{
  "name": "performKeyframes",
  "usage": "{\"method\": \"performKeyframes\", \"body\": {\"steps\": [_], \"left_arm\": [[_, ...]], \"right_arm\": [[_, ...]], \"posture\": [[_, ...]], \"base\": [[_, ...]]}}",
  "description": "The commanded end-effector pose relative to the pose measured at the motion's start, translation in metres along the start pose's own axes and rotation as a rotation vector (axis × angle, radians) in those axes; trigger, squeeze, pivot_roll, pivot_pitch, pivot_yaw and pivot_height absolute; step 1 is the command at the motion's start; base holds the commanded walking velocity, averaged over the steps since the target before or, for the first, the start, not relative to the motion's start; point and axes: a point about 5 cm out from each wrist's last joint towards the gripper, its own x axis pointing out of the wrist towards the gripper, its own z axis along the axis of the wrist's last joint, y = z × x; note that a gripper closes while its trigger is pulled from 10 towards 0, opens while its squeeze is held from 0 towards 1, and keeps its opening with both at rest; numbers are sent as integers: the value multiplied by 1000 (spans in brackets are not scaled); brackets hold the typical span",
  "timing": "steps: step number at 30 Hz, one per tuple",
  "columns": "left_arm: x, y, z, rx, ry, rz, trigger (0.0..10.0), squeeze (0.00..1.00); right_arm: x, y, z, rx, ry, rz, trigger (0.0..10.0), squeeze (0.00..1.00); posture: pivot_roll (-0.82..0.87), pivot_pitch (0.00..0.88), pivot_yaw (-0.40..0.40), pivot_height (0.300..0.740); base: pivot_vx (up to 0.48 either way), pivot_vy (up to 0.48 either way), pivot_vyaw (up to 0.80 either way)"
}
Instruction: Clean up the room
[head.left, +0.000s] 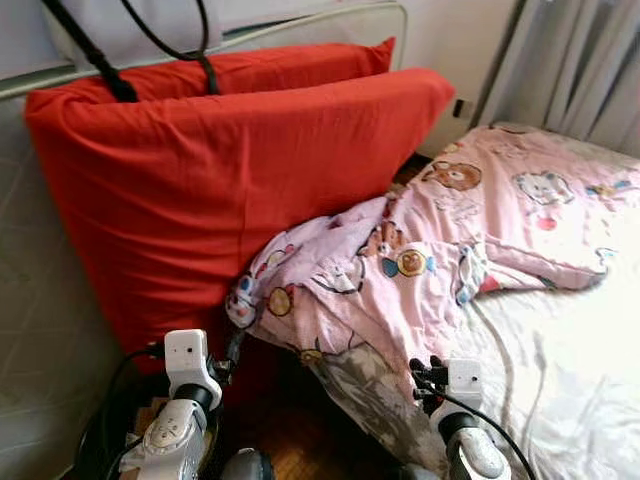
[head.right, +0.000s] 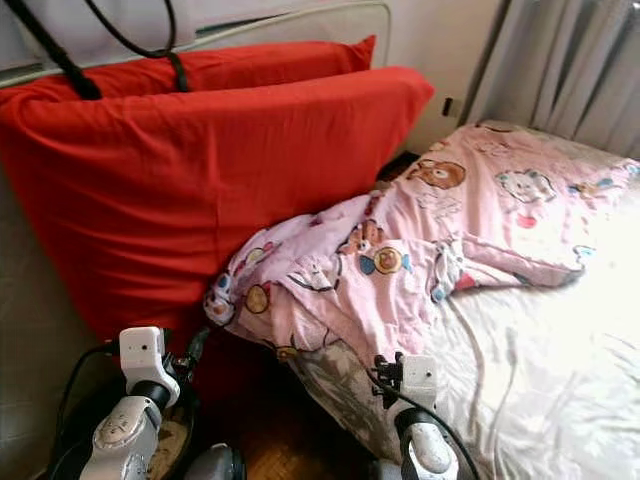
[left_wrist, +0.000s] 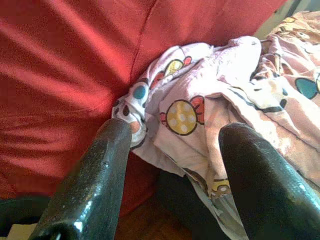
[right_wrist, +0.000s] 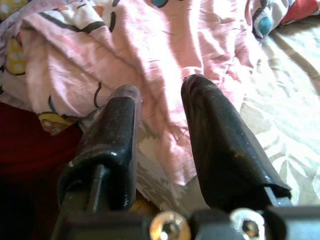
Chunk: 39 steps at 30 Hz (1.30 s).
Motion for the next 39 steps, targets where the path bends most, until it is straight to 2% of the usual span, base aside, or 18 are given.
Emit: {"method": "performKeyframes", "body": {"steps": [1,15,18,28,34,39], "left_arm": [[2,-2,4,7,-8,-12,10000,0],[3,-3,4,7,-6,-18,10000,0],[3,-3,4,7,-6,-19,10000,0],[3,-4,4,6,-7,-24,10000,0],[3,-5,4,0,-11,-34,10000,0],[1,-6,4,-2,-12,-37,10000,0]], "right_arm": [[3,1,3,6,-1,2,10000,0],[3,3,1,-26,15,40,10000,0],[3,5,0,-26,17,43,10000,0],[4,4,1,-4,15,23,10000,0],[5,-4,0,9,39,-65,10000,0],[6,-17,0,32,78,-165,10000,0]], "posture": [[-13,19,-24,631],[-14,22,-24,631],[-14,22,-24,631],[-14,14,-22,631],[-12,12,-21,631],[-6,19,-21,631]], "base": [[240,0,0],[258,0,104],[274,0,658],[277,0,0],[171,0,0],[0,0,0]]}}
